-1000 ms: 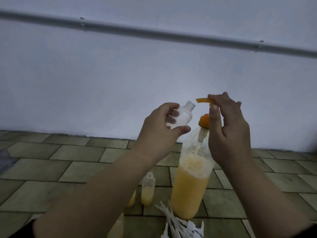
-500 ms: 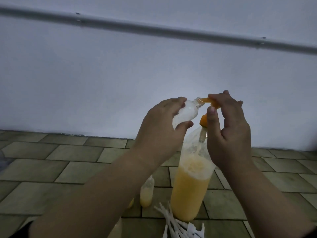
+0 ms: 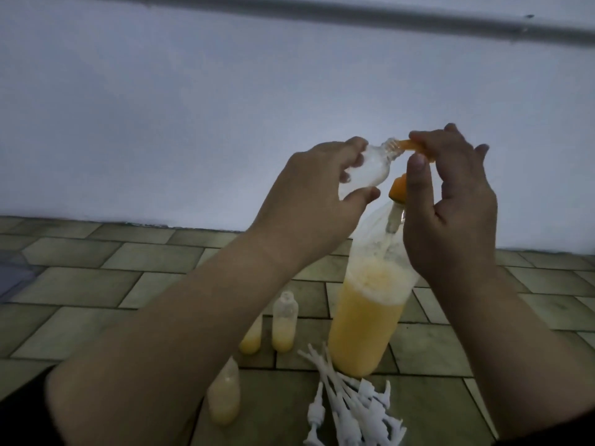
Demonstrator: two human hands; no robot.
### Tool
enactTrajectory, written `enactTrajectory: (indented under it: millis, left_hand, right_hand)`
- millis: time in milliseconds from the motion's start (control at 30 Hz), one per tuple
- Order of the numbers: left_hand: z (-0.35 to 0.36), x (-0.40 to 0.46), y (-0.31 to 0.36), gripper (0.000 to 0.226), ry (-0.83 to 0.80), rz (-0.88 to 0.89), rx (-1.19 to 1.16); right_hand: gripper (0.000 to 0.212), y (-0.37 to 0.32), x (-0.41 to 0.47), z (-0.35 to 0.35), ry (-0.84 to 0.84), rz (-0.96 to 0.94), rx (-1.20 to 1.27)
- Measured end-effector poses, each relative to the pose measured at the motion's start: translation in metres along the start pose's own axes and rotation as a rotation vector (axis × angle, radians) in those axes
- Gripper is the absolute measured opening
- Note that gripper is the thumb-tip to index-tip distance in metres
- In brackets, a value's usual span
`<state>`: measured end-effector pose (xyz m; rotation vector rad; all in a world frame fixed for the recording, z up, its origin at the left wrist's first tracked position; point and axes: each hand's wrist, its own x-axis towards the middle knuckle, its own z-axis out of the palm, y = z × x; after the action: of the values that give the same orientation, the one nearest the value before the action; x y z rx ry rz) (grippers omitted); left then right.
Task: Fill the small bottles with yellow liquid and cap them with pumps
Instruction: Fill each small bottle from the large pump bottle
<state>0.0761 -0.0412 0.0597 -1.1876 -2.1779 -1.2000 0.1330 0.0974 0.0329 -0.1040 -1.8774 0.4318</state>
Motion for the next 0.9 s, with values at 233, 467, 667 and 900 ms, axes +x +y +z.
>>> enactTrajectory:
  millis: [233,467,667,900]
  left_hand:
    - [0.010,-0.008,-0.007,0.051,-0.026,-0.047,0.042]
    - [0.004,-0.002,0.002,0.051,0.034,-0.010,0.064]
    - [0.012,-0.011,-0.002,0.054,0.001,-0.027,0.090]
    - [0.004,-0.002,0.005,0.052,0.048,0.023,0.109]
  right_hand:
    - [0.038,-0.002,-0.012,0.007,-0.033,0.022,-0.028]
    - [0.046,-0.007,0.001,0.002,-0.009,-0.044,-0.113]
    - [0.041,-0.002,-0.012,0.008,-0.031,-0.017,-0.094]
    - [0.044,-0.007,0.001,-0.004,0.023,-0.029,-0.058]
